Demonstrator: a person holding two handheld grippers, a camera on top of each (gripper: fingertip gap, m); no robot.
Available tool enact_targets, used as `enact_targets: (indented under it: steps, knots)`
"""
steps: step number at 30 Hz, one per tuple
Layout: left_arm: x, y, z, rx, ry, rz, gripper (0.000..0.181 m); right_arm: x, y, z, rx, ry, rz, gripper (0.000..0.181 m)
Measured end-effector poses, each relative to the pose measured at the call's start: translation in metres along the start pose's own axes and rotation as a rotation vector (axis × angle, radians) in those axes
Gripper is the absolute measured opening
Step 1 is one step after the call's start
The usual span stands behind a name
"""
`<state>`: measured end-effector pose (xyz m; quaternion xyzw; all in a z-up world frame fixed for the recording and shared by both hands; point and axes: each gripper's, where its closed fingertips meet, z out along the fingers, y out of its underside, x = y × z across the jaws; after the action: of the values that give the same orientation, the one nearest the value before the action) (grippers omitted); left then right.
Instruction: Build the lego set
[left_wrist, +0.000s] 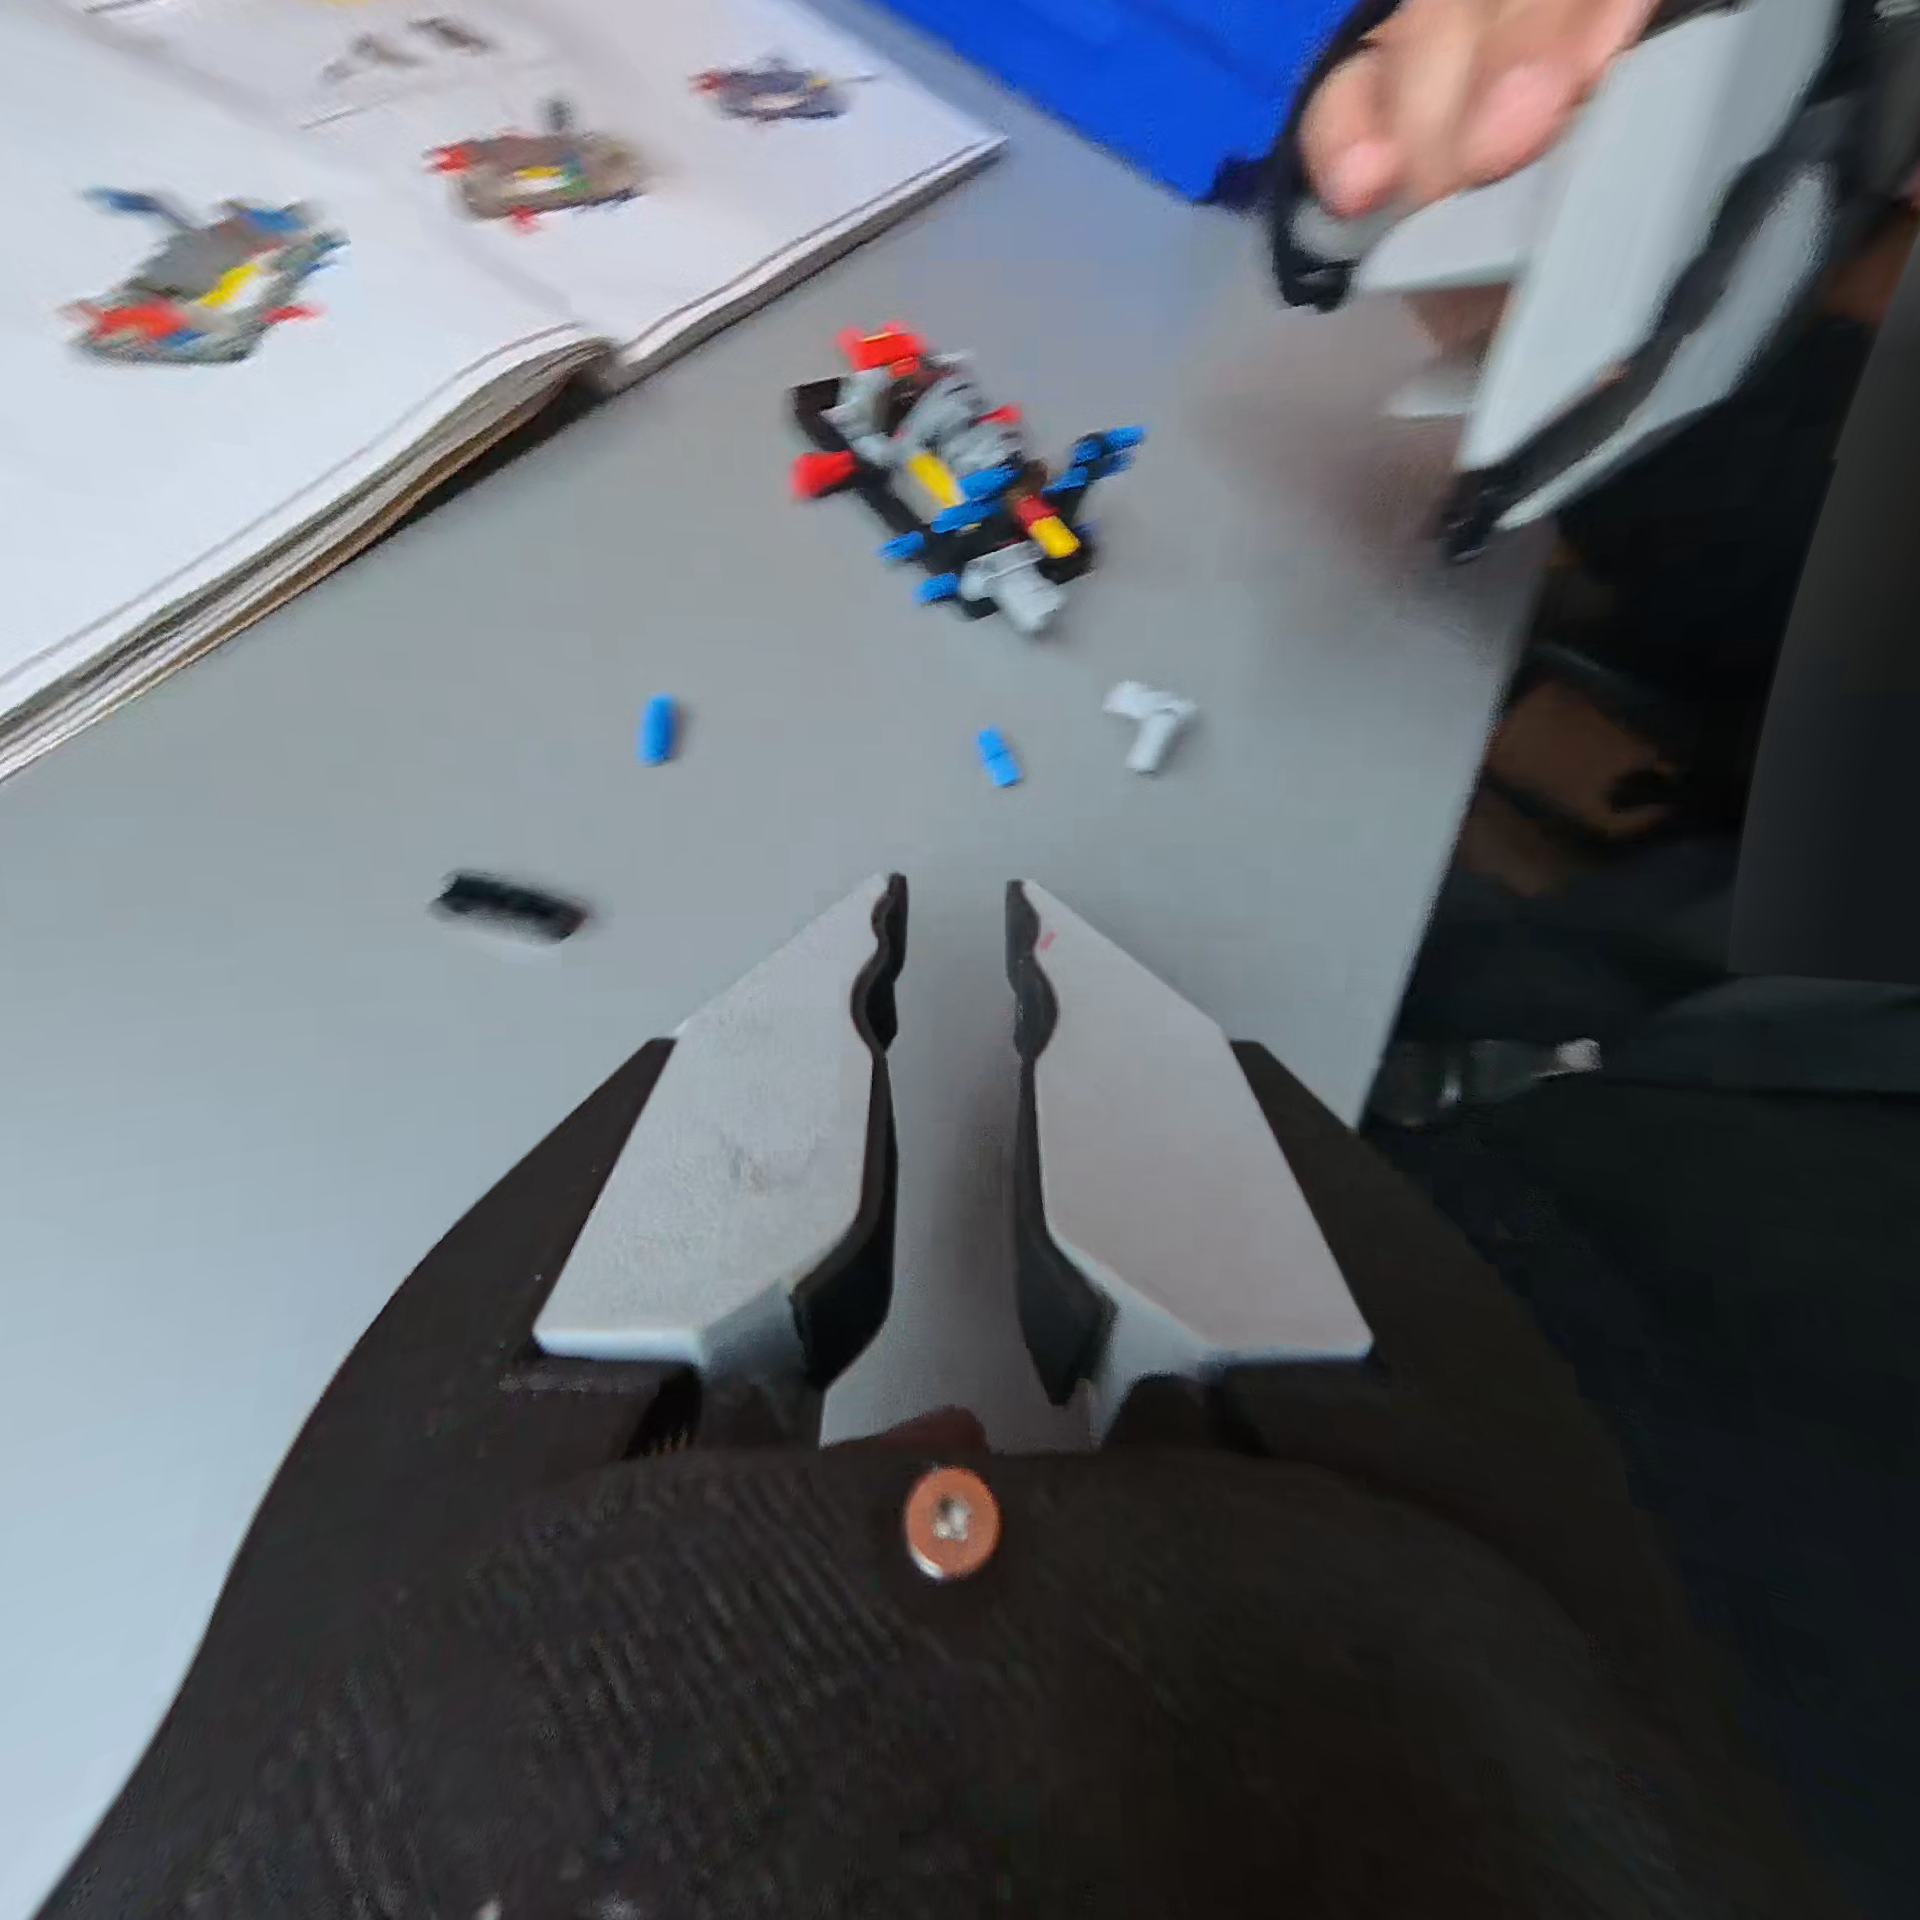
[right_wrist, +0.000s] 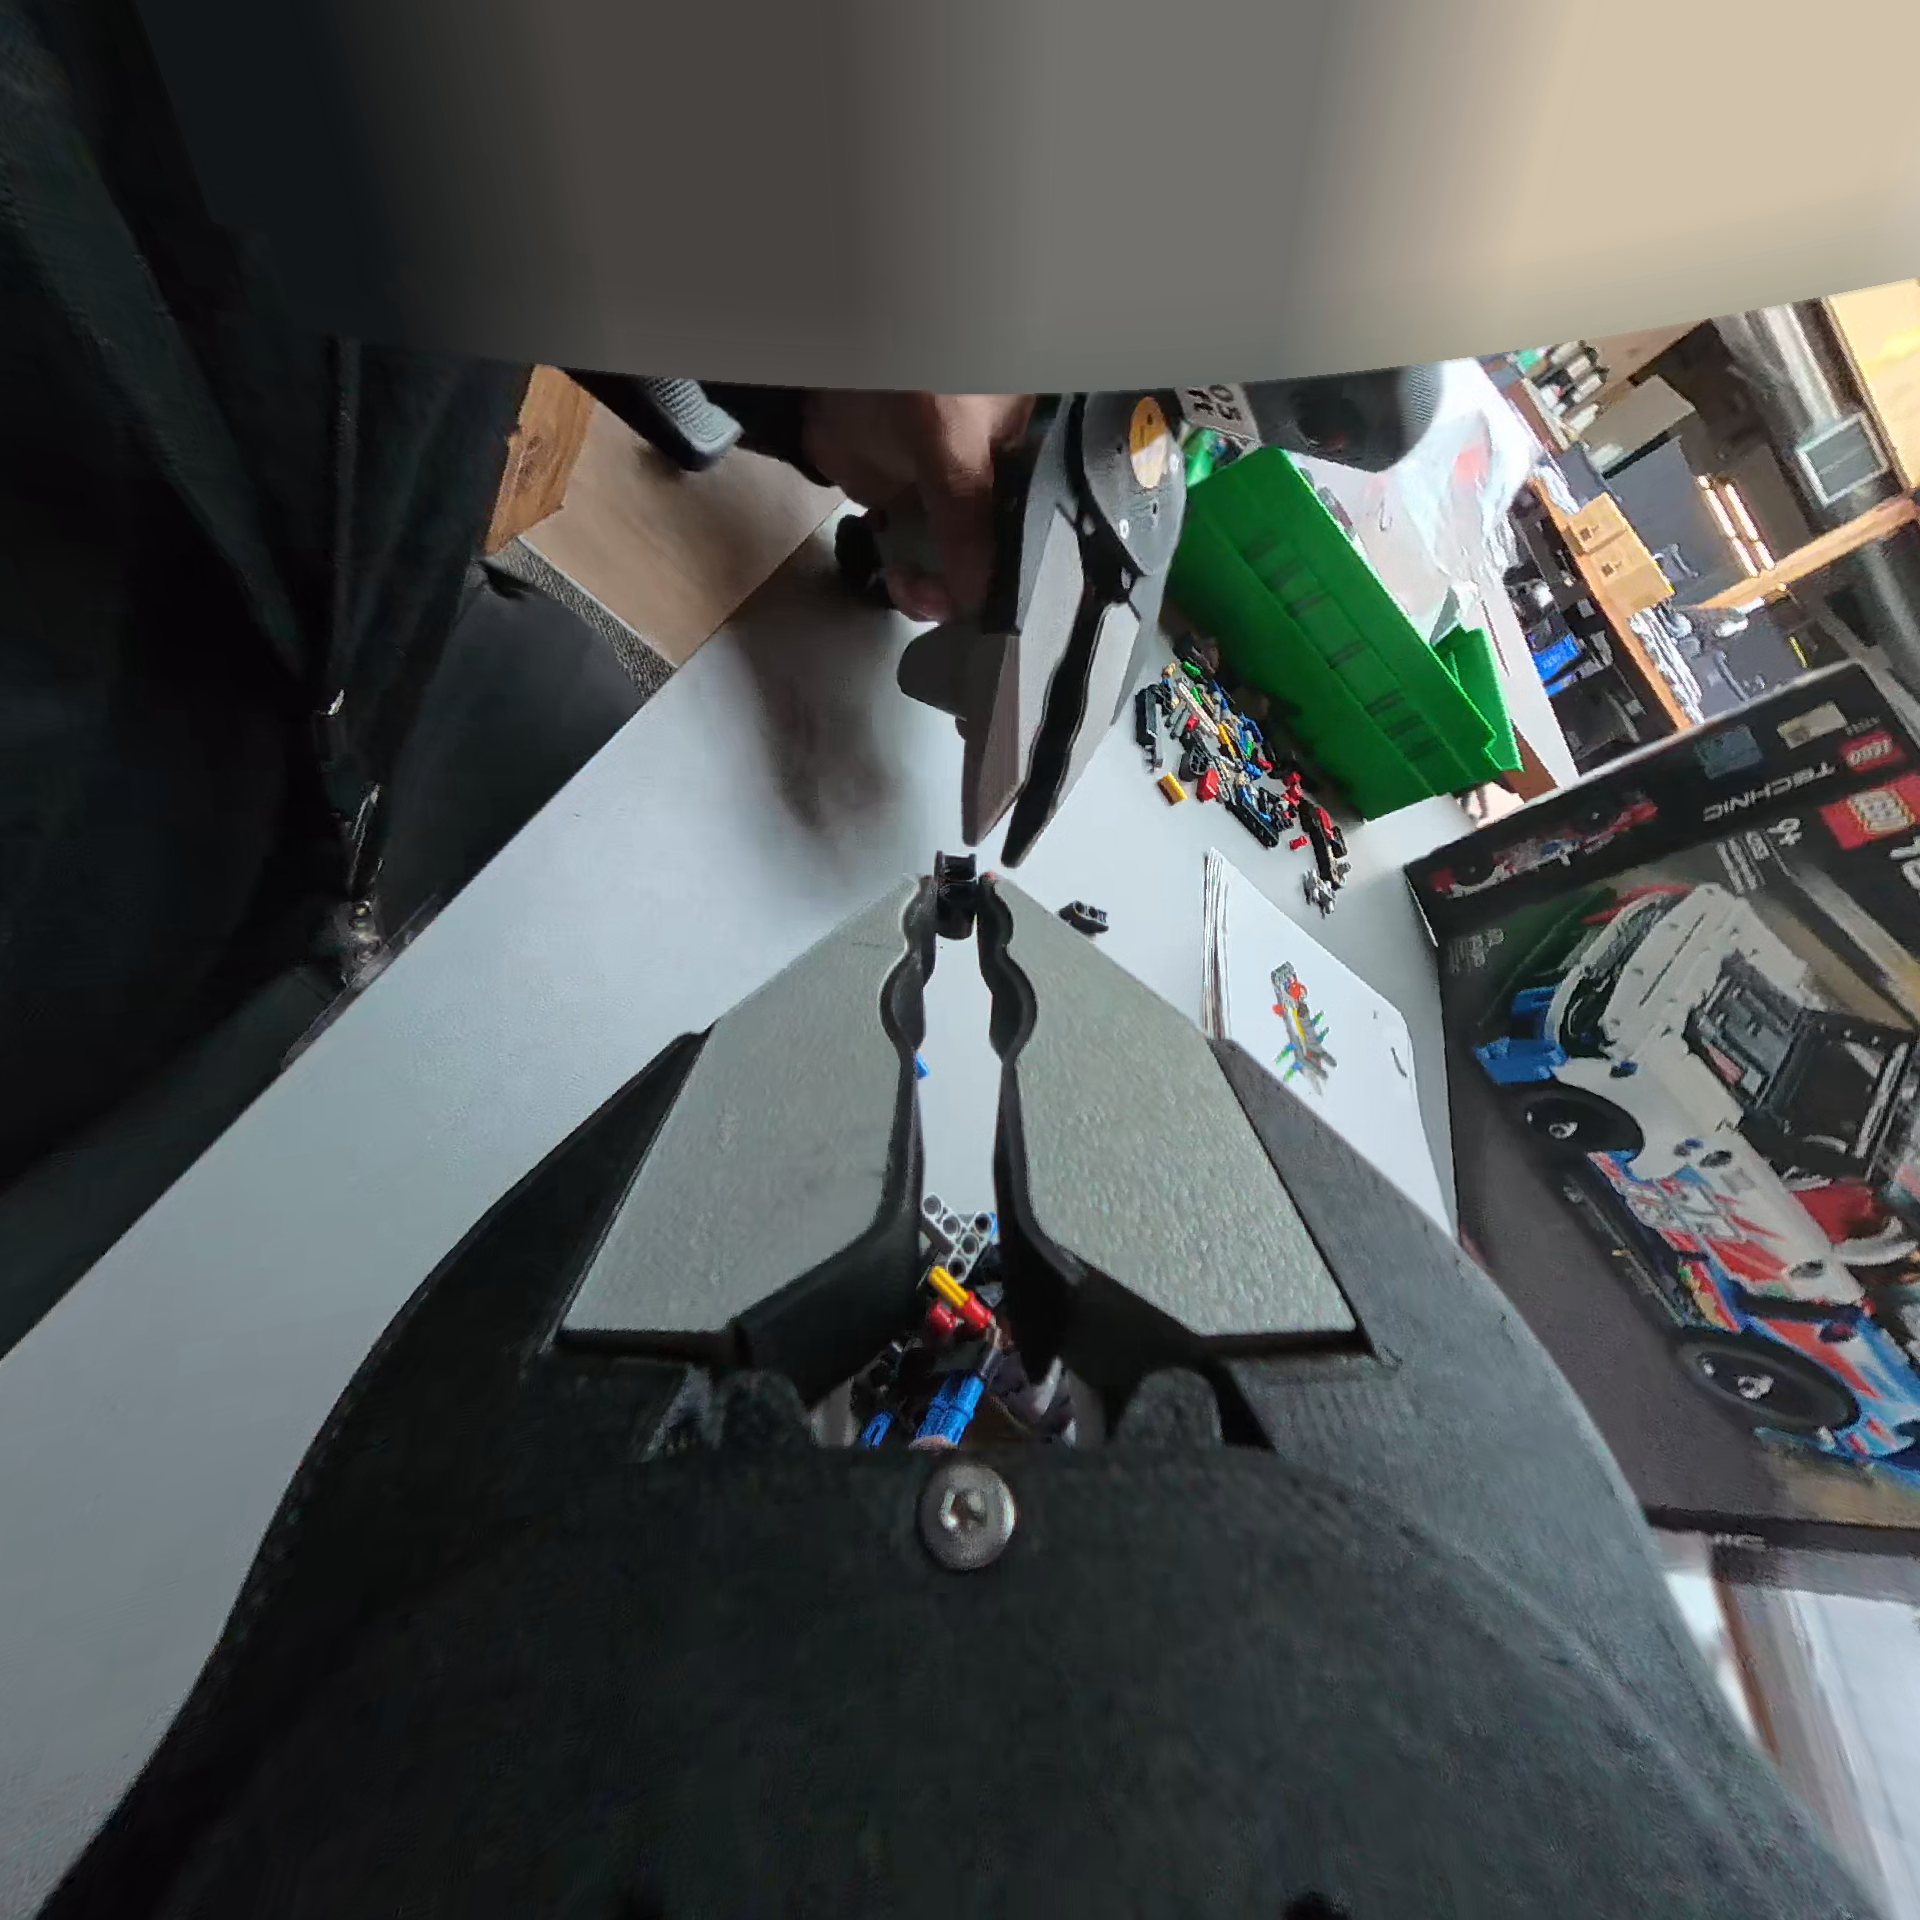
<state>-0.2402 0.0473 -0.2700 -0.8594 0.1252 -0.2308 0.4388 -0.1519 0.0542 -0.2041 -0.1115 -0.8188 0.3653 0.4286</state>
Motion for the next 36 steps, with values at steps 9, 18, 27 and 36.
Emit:
enact_targets:
  steps: [9,18,27,36]
  knots:
    - [-0.068,0.002,-0.003,-0.084,-0.268,-0.057,0.032,0.019,0.021,-0.011,0.055,0.058,0.209,0.004]
    - [-0.086,0.006,0.003,-0.172,-0.366,-0.034,0.02,0.012,0.027,-0.019,0.058,0.052,0.2,0.004]
    - [-0.091,0.004,0.003,-0.138,-0.328,-0.089,0.005,0.003,0.031,-0.032,0.049,0.06,0.2,0.004]
    - [-0.057,-0.035,-0.009,0.23,0.146,-0.563,0.006,0.008,0.04,-0.031,-0.003,0.068,0.33,0.004]
